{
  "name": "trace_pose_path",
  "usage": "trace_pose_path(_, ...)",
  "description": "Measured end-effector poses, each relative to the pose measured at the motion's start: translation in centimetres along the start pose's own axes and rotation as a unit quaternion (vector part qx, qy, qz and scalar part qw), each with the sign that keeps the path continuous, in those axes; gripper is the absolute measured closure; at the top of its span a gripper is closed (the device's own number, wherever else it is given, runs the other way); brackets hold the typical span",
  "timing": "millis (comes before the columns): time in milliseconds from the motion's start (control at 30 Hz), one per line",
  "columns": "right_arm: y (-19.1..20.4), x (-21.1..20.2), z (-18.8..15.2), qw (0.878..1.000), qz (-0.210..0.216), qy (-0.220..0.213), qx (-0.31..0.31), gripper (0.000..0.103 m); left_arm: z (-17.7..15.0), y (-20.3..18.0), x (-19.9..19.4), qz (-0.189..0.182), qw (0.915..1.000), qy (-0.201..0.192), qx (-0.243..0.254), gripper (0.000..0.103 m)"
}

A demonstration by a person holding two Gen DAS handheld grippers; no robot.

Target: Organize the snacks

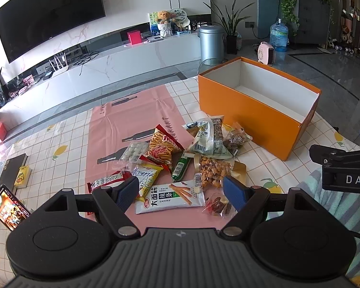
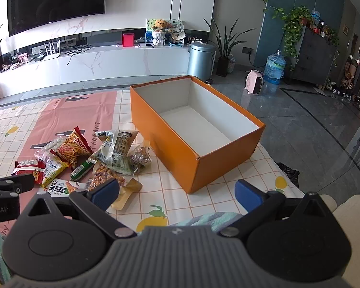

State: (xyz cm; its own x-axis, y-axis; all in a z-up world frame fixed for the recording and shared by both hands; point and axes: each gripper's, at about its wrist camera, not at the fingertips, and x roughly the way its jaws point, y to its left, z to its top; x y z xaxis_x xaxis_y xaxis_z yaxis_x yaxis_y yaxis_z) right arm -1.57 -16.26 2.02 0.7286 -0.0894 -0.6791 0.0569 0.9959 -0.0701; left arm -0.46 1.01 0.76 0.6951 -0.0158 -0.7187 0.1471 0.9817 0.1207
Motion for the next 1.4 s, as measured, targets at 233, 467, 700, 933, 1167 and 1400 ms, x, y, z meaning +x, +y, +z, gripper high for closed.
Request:
trace_pose_path(233,0.1,0.2,0.0,1.0,0.002,0.002,0.0,0.004,0.0,-0.1,0.0,-0.001,1.0,0.0,0.0,0.01)
trace_pose_path(467,0.3,0.2,0.1,1.0,0.002,0.003,-0.005,0.004,0.1,0.0,-0.2,0.005,1.0,-0.008,-0.001,0.011)
trace_pose_path(700,0.4,0.4,0.2,1.0,-0.001,0.005,-0.008,0.004,0.2,0.5,-0.2,0.011,0.9999,-0.009,-0.004,0.015)
trace_pose_path(933,0.6,0.8,0.3,1.0,-0.001,0.011,-0.008,0.004,0.3,0.8,0.0,0.013,0.9999,-0.006,-0.002,0.018)
trace_pose_path(1167,0.4,1.5,0.4,1.0,0.003,0.015,-0.001,0.004,0.4,1.1,0.4,-0.002,1.0,-0.001,0.0,0.021)
trace_pose_path(1400,0.5,2.4,0.0,0.999,0.033,0.009,0.015,0.004,0.8,2.9,1.5,-0.039,0.9988,0.027,-0.012,0.021)
